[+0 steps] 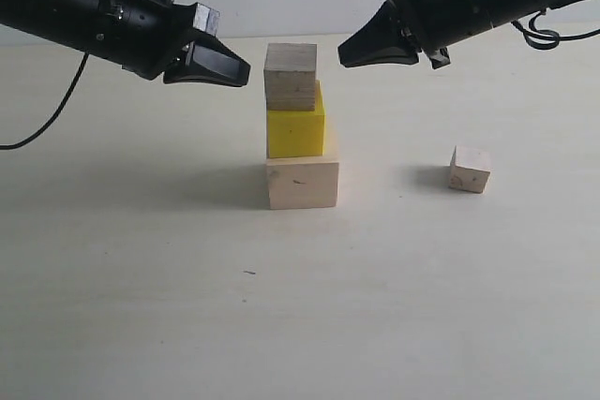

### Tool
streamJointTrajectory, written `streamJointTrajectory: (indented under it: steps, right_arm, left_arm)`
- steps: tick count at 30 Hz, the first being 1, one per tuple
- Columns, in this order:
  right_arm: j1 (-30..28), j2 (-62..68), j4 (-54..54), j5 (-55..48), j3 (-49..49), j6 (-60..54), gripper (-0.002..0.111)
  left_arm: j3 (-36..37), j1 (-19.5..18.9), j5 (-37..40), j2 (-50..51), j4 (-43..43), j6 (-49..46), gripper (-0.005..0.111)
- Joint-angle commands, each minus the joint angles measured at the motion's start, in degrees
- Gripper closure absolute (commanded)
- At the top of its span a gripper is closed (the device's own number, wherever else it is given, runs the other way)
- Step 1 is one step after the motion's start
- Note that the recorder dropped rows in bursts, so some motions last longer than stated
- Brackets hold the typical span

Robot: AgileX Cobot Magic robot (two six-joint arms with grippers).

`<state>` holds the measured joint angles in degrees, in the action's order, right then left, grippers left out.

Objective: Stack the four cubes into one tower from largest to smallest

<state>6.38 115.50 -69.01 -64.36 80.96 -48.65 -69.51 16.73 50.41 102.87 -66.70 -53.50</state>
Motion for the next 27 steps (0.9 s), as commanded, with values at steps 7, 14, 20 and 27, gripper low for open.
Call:
streamJointTrajectory:
  steps: [7, 14, 20, 27]
  right_arm:
    - [1.7, -0.1, -0.4, 0.7, 0.0, -1.2, 0.108]
    - [1.7, -0.1, -0.4, 1.1, 0.0, -1.1, 0.108]
    - [1.7, -0.1, -0.4, 1.0, 0.0, -1.2, 0.108]
    - [1.7, 0.4, 0.5, 1.0, 0.0, -1.2, 0.108]
  left_arm:
    - [0.1, -0.2, 0.9, -0.3, -1.0, -0.5, 0.107]
    - [0.1, -0.2, 0.1, 0.7, -1.1, -0.5, 0.107]
    - [0.1, -0.2, 0.2, 2.3, -2.2, -1.6, 0.107]
    - [0.1, -0.2, 0.2, 2.5, -2.8, -2.4, 0.107]
